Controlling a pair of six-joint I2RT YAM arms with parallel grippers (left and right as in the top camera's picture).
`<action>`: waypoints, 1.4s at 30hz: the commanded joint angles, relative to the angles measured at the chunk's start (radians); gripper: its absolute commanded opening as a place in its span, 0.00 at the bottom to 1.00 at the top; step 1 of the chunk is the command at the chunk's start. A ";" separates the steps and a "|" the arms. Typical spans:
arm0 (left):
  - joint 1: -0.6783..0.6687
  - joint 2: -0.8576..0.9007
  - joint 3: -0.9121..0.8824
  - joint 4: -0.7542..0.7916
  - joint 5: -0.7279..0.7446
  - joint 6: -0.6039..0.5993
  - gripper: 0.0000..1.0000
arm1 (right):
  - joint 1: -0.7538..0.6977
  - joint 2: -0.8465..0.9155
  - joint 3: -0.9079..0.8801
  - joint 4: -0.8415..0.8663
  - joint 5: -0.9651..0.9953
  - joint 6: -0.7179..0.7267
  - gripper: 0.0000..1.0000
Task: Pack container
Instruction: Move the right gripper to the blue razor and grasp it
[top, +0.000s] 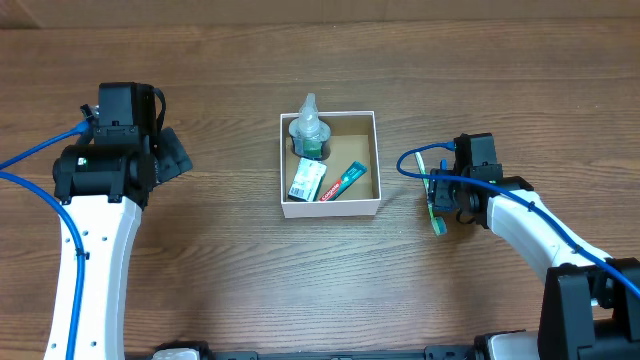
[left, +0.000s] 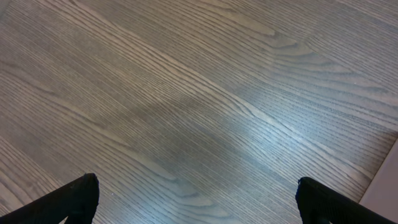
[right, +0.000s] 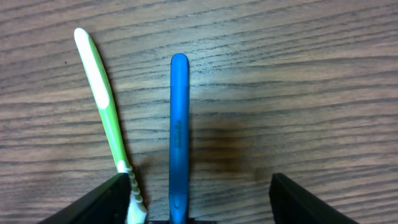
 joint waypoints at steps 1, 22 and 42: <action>0.004 0.000 0.011 0.001 -0.016 -0.010 1.00 | 0.003 0.008 -0.005 0.018 -0.017 -0.005 0.72; 0.004 0.000 0.011 0.001 -0.016 -0.010 1.00 | 0.003 0.075 0.167 -0.146 -0.027 -0.004 0.21; 0.004 0.000 0.011 0.001 -0.016 -0.010 1.00 | 0.003 0.119 0.163 -0.190 -0.023 0.000 0.53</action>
